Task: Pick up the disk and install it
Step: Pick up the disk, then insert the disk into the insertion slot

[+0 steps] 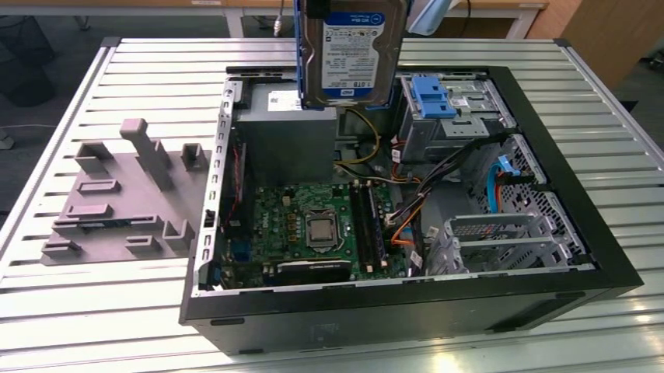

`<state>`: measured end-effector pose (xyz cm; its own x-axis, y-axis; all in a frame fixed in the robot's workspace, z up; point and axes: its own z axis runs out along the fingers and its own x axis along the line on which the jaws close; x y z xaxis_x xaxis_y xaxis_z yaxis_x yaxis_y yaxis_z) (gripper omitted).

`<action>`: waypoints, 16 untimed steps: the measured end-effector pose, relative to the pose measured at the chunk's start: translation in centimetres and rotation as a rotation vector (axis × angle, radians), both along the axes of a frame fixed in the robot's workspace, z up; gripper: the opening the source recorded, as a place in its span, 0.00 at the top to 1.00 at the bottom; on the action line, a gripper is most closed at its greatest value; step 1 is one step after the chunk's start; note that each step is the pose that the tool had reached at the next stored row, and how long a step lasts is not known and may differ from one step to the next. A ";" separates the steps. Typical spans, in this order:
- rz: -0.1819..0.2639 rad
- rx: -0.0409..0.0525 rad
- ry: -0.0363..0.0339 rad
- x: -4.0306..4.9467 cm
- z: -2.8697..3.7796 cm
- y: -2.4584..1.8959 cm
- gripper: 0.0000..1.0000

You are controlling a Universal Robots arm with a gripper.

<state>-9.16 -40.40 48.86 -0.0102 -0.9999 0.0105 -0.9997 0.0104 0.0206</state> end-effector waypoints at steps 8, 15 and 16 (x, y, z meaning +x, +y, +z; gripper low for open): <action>0.000 0.0000 0.0000 0.17 0.00 0.00 0.63; 0.000 0.0000 0.0000 0.20 0.00 -0.06 0.63; 0.000 0.0000 -0.0006 0.19 0.00 -0.16 0.63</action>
<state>-8.97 -40.56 48.86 -0.0100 -0.9999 0.0105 -0.9997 0.0102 0.0199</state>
